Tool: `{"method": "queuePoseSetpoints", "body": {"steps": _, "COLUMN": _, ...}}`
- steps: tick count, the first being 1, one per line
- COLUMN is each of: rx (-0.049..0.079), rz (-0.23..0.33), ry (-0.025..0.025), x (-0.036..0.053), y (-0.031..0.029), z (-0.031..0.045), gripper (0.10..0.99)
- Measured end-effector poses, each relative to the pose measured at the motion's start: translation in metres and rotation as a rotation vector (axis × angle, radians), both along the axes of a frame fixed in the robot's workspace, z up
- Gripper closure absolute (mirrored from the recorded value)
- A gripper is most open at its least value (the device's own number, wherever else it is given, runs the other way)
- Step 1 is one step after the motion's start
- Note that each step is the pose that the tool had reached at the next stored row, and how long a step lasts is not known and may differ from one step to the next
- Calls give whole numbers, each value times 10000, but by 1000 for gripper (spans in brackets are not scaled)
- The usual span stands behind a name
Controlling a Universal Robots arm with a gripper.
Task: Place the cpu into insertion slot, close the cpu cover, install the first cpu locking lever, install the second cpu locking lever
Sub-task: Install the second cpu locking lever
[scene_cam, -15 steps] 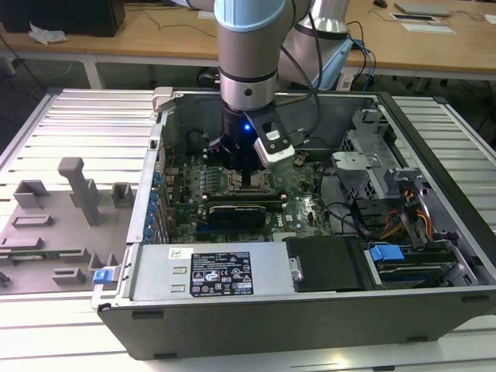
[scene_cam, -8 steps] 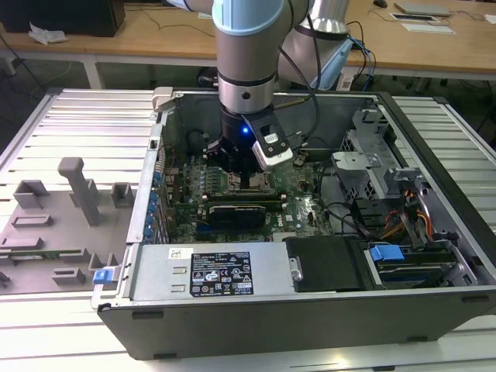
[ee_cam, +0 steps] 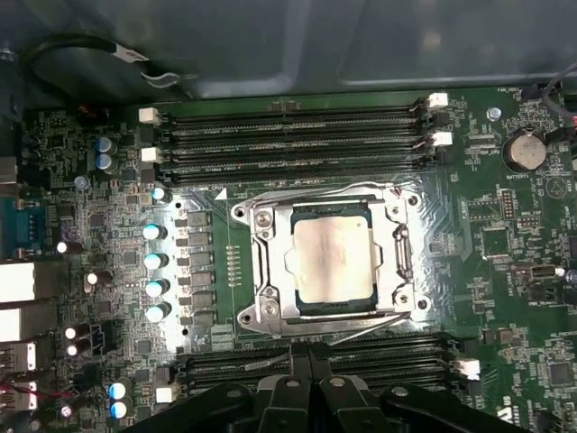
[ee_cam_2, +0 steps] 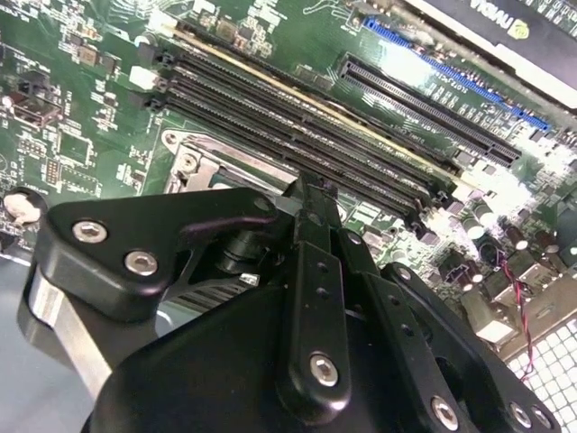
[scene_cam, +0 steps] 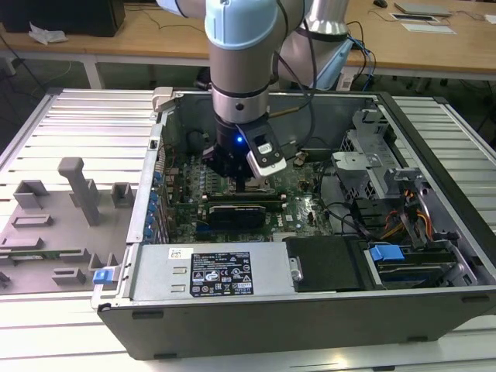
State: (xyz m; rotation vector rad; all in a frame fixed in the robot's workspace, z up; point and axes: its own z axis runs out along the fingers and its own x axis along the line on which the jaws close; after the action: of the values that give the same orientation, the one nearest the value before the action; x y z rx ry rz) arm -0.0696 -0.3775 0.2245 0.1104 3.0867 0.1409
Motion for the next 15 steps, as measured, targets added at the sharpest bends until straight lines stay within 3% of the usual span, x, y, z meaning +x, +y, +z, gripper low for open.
{"method": "queuePoseSetpoints", "body": {"steps": 5, "rx": 356, "rz": 1, "ry": 1, "x": -112, "y": -20, "z": -42, "gripper": 980}}
{"method": "queuePoseSetpoints", "body": {"steps": 10, "rx": 501, "rz": 0, "ry": 1, "x": -183, "y": -35, "z": -95, "gripper": 980}}
{"method": "queuePoseSetpoints", "body": {"steps": 15, "rx": 919, "rz": 1, "ry": -9, "x": -218, "y": -89, "z": -115, "gripper": 980}}
